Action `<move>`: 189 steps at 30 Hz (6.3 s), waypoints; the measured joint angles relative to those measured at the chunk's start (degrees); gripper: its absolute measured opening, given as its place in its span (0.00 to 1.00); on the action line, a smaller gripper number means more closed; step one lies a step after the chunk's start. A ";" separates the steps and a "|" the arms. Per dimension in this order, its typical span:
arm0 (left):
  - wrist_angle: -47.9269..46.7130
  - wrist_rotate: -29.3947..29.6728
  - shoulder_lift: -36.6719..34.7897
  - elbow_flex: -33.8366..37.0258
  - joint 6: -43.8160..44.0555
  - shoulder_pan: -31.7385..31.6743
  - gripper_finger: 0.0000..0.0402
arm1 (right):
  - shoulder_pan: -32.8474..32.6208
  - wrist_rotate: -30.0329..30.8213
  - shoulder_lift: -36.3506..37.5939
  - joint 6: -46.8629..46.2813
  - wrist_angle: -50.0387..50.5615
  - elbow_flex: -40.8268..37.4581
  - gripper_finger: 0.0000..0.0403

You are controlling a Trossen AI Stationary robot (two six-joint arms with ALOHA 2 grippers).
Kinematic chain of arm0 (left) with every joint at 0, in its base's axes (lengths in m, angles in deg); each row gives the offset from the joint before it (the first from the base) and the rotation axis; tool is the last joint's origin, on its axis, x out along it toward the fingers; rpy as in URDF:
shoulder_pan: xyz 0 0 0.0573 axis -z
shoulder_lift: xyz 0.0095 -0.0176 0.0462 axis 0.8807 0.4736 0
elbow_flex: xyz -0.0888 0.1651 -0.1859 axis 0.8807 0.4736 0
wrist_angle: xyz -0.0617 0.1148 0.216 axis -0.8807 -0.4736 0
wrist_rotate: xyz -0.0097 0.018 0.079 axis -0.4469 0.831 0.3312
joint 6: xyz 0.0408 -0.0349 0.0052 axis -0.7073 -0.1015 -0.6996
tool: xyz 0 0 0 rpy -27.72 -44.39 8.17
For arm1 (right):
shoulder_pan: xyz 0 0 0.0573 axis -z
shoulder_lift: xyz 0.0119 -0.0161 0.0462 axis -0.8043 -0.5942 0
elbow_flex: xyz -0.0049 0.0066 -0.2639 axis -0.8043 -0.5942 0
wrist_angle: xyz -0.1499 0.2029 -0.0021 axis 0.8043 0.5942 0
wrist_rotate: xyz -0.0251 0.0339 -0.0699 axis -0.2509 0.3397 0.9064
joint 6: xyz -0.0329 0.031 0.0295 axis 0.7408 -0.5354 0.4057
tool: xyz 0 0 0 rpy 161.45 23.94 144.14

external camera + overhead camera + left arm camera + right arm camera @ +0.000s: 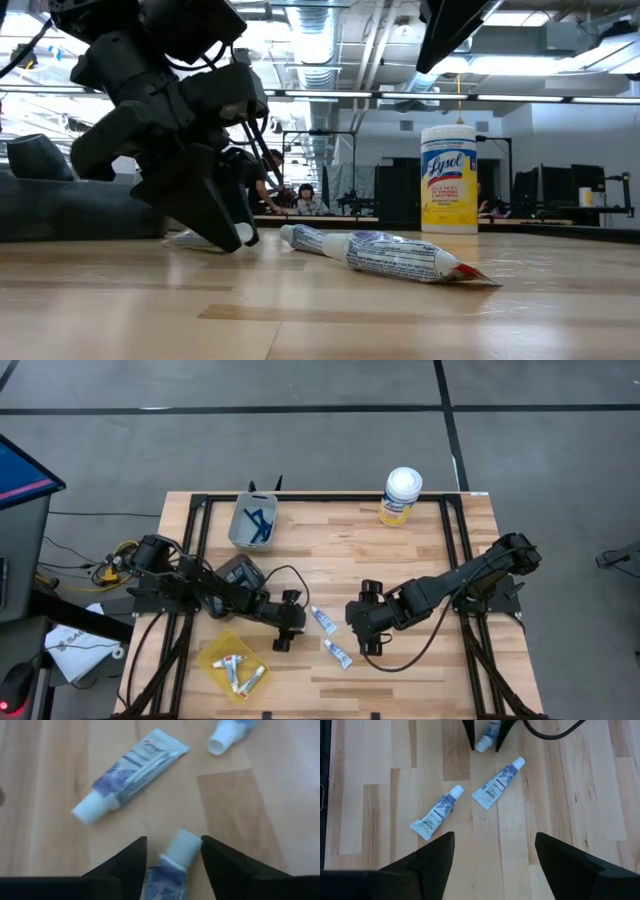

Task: Pick & Place Travel size toiletries
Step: Put the toothpaste into the yellow bin

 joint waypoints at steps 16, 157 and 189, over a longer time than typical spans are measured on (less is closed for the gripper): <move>0.33 -0.05 -0.01 0.00 -1.01 0.06 0.19 | 1.56 0.02 0.00 0.11 0.37 0.00 0.67; 4.61 -23.01 4.83 -3.63 -16.92 -16.54 0.55 | -12.25 18.01 77.68 -6.95 -38.29 -55.98 0.67; 1.56 -23.19 0.51 -3.63 -7.63 -14.28 0.16 | -10.46 18.64 77.69 -6.25 -38.15 -55.98 0.67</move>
